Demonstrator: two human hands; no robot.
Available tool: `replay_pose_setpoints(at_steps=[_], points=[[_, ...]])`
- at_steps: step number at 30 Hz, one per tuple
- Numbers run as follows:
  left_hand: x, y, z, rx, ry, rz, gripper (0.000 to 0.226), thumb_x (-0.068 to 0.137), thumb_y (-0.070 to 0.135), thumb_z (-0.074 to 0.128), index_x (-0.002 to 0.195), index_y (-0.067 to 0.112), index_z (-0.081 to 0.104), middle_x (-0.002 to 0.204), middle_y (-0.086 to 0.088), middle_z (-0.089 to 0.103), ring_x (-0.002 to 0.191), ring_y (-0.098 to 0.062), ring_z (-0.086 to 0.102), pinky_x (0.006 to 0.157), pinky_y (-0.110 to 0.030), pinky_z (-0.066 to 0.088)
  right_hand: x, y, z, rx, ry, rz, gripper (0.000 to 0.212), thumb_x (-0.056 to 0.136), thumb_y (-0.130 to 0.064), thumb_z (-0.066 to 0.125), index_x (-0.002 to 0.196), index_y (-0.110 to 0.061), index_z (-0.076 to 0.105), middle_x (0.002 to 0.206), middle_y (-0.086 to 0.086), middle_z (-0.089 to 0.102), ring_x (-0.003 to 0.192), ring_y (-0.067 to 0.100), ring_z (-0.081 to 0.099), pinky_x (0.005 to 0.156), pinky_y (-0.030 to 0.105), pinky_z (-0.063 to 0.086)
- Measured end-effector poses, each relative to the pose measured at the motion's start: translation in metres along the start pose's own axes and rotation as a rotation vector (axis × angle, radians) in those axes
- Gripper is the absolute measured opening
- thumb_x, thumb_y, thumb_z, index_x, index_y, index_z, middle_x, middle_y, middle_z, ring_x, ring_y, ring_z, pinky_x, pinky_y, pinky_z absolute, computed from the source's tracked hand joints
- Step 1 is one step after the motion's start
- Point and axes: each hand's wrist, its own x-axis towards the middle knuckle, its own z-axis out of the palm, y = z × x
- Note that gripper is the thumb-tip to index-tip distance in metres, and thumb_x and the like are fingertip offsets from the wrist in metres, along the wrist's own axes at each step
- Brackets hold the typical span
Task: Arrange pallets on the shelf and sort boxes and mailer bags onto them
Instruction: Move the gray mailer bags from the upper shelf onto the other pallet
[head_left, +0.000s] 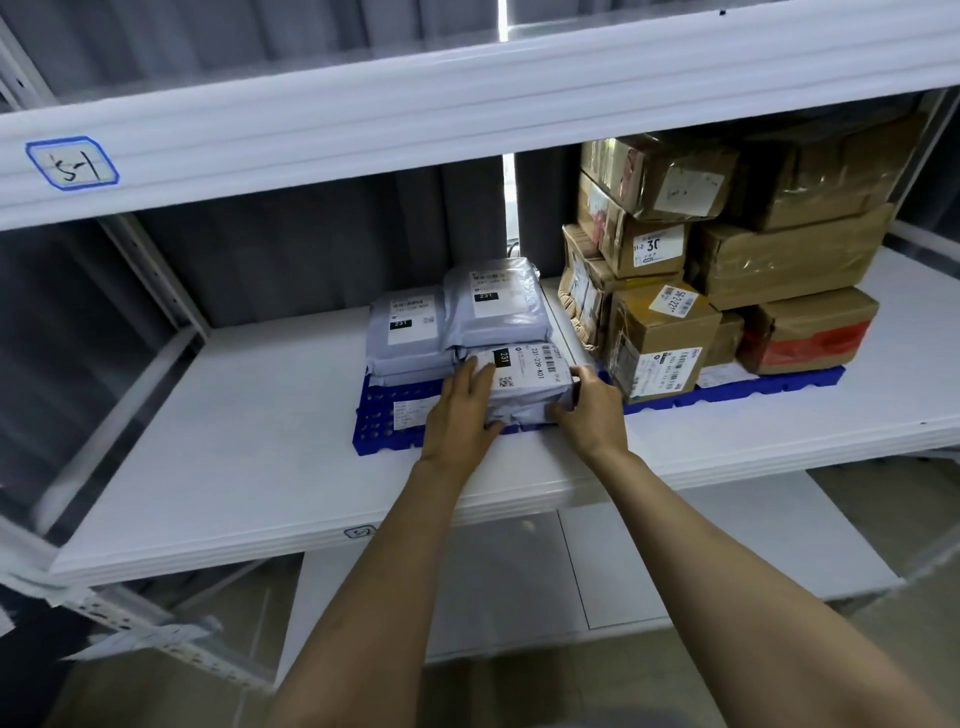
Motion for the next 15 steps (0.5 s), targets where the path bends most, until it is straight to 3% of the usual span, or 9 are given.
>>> replay_pose_setpoints(at_steps=[4,7,11,15], points=[[-0.003,-0.002,0.002,0.011,0.072,0.046,0.072,0.079,0.042,0.072,0.137,0.009,0.045,0.146,-0.015,0.040,0.131,-0.033,0.040,0.093,-0.046,0.051,-0.001,-0.005,-0.003,-0.035,-0.021,-0.023,0.053,0.079,-0.028,0.068,0.126,-0.012,0.050,0.122,0.010,0.062,0.112,0.028,0.058,0.088,0.045,0.053],[-0.005,-0.007,-0.003,-0.066,0.177,0.014,0.079,0.079,0.060,0.059,0.137,0.009,0.044,0.143,-0.013,0.044,0.129,-0.029,0.042,0.101,-0.041,0.042,0.000,-0.009,-0.005,-0.022,0.013,-0.044,0.062,0.079,-0.039,0.068,0.130,-0.013,0.045,0.131,0.008,0.056,0.119,0.025,0.053,0.095,0.042,0.048],[0.005,-0.014,-0.016,-0.298,0.280,-0.196,0.056,0.087,0.047,0.061,0.125,0.007,0.052,0.127,-0.011,0.054,0.117,-0.026,0.049,0.092,-0.041,0.049,0.005,-0.019,-0.003,0.035,0.077,-0.034,0.057,0.088,-0.040,0.061,0.133,-0.011,0.044,0.136,0.010,0.052,0.125,0.026,0.048,0.102,0.041,0.042],[0.011,-0.016,-0.023,-0.491,0.208,-0.347,0.038,0.093,0.044,0.054,0.108,0.009,0.060,0.107,-0.007,0.067,0.095,-0.021,0.063,0.079,-0.039,0.055,0.012,-0.027,0.001,0.062,0.071,0.083,0.051,0.093,-0.036,0.055,0.135,-0.008,0.045,0.131,0.014,0.056,0.120,0.031,0.052,0.098,0.039,0.042]])
